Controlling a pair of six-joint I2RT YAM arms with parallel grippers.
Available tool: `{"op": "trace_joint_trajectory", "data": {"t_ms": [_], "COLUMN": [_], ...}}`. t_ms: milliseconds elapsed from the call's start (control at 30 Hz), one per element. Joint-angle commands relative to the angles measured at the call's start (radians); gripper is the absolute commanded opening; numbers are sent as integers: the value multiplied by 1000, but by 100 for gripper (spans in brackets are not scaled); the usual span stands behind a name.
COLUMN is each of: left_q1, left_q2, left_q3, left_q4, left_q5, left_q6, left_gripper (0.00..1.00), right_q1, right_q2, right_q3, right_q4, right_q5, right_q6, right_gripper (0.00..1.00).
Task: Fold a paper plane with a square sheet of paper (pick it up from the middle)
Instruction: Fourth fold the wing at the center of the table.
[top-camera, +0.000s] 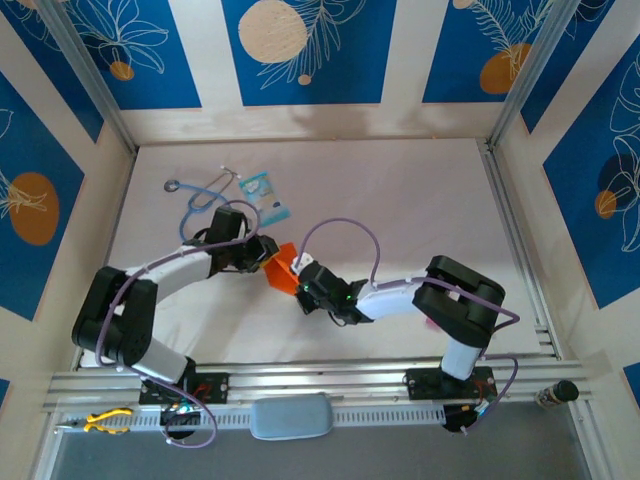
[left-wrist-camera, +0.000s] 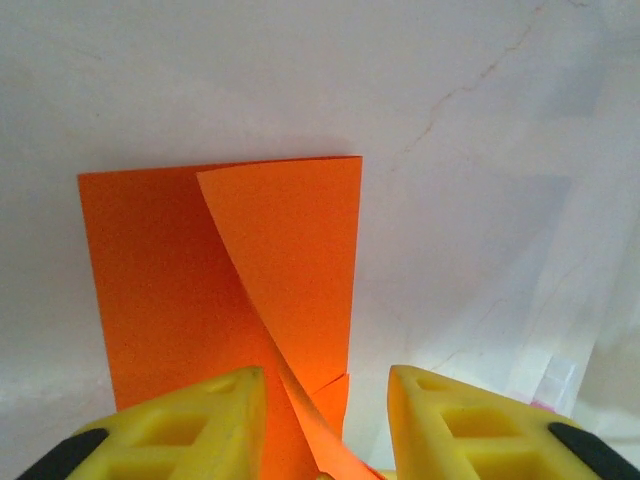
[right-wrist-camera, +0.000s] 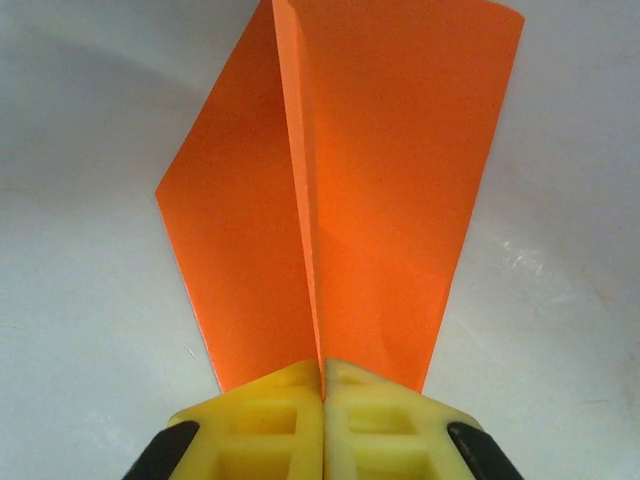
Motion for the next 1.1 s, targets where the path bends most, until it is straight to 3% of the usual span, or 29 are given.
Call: {"op": "trace_joint_trajectory", "data": {"t_ms": [0,400,767,1067], "left_q1": [13,13,13,13], "left_q2": [-49,-56,-43,-33], "left_q3": [11,-7,-34,-55], "left_q4": [-44,-31,4,42], "left_q5": [-37,-22,3,43], "left_q6": [29,29,26,45], "left_gripper": [40,38,22,10], "right_q1": [-25,-89,-129,-187], "right_q2": [-1,44,59,89], "right_q3": [5,-9,-63,1], "right_q4": [5,87,203,103], "right_q5": [-111,-295,-390,-555], "right_q6": [86,226,350,415], "right_gripper": [6,6,6,6]}}
